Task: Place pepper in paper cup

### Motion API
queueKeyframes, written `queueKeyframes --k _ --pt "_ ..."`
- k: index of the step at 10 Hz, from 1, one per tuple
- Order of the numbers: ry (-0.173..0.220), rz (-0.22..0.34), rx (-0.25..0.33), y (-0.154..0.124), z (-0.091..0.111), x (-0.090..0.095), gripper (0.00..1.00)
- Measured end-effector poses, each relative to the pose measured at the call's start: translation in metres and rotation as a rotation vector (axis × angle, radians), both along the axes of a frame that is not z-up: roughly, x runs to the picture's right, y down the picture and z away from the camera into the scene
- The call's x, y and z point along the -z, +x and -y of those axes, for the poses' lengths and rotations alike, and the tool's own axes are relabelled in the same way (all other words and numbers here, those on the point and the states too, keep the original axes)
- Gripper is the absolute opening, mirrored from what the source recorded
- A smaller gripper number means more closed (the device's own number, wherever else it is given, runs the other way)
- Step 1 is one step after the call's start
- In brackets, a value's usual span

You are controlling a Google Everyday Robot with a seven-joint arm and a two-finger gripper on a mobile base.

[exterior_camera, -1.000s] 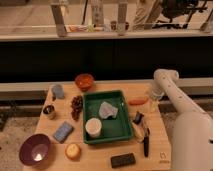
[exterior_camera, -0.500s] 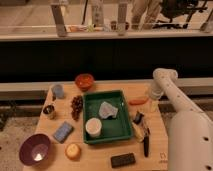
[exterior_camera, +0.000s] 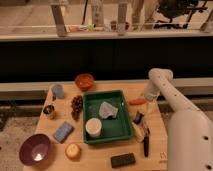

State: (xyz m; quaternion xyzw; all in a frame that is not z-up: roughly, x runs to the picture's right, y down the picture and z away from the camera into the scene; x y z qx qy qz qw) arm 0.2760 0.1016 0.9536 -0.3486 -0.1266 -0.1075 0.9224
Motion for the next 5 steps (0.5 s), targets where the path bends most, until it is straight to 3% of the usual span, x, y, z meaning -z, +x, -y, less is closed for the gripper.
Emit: queueKeyframes --k 2,5 --pt "-0.007 0.003 0.006 -0.0025 -0.0046 -0.0018 0.71" --pt "-0.008 0.005 0.004 -0.0026 -0.0054 -0.0025 0.39"
